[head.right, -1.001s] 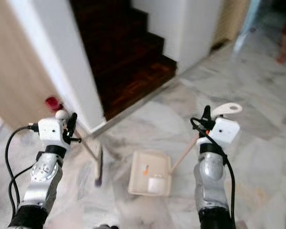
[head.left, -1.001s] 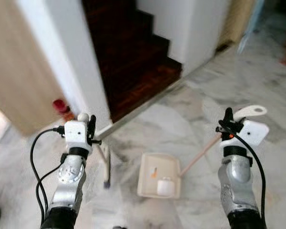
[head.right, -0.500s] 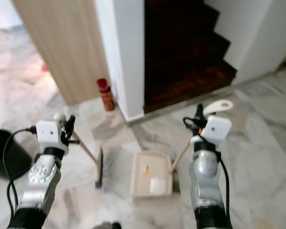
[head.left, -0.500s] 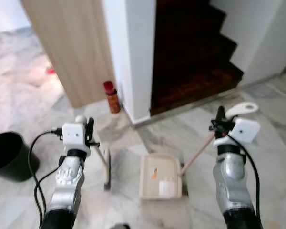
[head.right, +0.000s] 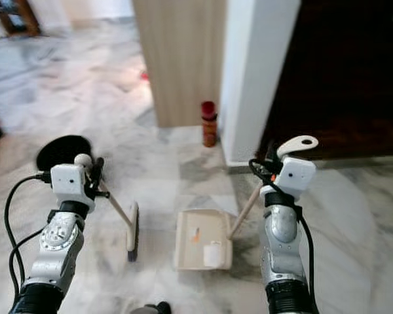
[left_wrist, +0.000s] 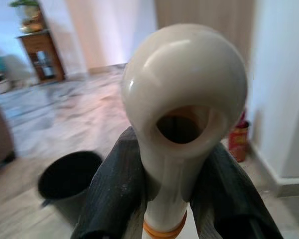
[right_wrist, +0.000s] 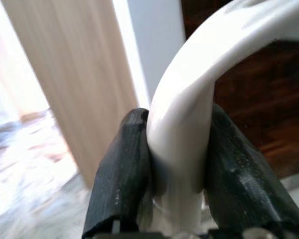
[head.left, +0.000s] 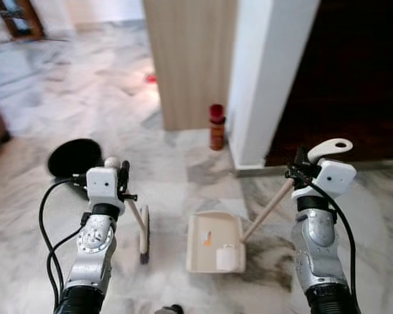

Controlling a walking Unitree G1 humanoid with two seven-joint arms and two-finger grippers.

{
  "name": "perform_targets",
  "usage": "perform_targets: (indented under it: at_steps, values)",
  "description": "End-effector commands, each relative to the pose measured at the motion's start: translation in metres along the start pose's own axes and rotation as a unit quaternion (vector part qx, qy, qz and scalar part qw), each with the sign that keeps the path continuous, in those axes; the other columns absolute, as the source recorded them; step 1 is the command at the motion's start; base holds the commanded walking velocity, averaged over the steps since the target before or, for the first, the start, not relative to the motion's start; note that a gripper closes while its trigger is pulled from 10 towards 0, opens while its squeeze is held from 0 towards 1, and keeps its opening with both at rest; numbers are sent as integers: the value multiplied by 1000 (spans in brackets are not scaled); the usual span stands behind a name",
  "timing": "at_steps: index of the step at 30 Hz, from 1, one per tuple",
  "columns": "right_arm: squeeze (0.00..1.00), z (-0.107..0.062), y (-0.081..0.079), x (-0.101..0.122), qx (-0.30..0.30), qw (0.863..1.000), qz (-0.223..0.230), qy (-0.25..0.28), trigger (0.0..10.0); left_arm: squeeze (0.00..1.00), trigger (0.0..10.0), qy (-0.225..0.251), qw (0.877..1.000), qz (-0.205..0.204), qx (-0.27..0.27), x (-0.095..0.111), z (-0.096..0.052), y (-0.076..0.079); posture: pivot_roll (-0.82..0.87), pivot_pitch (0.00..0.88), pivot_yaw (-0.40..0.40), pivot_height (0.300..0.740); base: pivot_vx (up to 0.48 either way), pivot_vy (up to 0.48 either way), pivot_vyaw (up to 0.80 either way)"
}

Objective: Sweep floor

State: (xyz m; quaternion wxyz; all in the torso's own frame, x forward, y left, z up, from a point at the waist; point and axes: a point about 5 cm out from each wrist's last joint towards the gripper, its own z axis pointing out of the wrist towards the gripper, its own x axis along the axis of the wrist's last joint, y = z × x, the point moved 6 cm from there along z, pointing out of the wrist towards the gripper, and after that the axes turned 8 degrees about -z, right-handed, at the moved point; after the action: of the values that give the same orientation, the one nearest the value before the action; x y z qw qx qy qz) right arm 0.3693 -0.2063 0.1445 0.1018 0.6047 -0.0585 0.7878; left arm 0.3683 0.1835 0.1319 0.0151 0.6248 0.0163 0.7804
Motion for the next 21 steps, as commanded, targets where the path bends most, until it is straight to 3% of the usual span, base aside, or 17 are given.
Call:
perform_targets:
  at_steps: [1,6,15,21]
  values:
    - [0,4,1,14,-2,1000,3,24,10000,0,10000,24,1000,7,0,13,3,-1,67,146,33,740,0,0,800]
    - [0,4,0,13,0,1000,6,23,10000,0,10000,24,1000,7,1,13,3,-1,67,146,33,740,0,0,800]
    - [0,6,-1,13,3,1000,23,18,10000,0,10000,17,1000,2,6,11,4,-2,64,154,33,740,0,0,0]
    - [0,7,-2,15,4,999,23,22,10000,0,10000,14,1000,3,10,10,4,-3,64,154,33,740,0,356,0]
